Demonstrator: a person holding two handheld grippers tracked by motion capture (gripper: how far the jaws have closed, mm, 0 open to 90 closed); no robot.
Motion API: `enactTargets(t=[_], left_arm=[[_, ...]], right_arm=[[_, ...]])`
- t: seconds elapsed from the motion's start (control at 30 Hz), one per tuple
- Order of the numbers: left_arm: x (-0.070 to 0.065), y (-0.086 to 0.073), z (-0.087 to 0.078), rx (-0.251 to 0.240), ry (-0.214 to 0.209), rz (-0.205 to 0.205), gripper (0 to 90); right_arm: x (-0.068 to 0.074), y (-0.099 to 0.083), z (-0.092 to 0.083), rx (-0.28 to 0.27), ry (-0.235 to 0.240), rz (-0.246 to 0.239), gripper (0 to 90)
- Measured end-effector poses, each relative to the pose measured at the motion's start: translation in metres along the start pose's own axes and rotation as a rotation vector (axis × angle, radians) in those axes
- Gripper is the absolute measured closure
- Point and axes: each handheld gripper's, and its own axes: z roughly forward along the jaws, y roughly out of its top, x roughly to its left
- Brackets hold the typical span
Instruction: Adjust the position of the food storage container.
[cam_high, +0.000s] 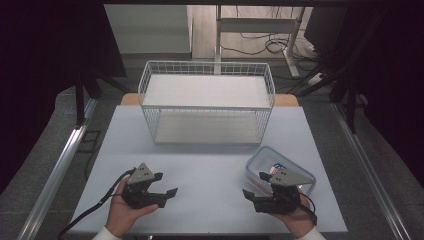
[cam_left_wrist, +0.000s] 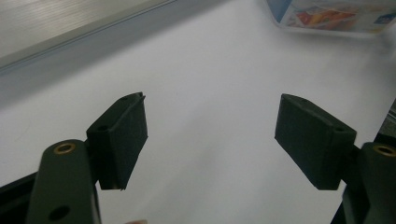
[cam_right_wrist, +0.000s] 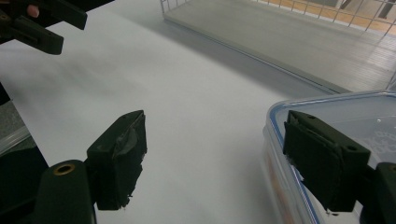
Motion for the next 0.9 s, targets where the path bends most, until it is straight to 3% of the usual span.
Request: enactTargets(t=[0.57,0.7,0.83,0.9], left_arm=[[-0.002,-0.002,-0.007,-0.003,0.022,0.034,24.6],[-0.006,-0.006,-0.006,0.012,0.039,0.059,24.4],[-0.004,-0.006,-0.008,0.005,0.032,0.053,24.4],[-0.002,-0.006,-0.009,0.002,0.034,0.059,24.4]], right_arm=[[-0.001,0.004,-0.003,0.012,-0.031,0.004,25.5],[-0.009,0.009,0.002,0.024,-0.042,0.029,27.7],[-0.018,0.016,0.007,0.039,-0.048,0.033,30.6],[-0.03,0.026,0.009,0.054,-0.07,0.049,33.4]])
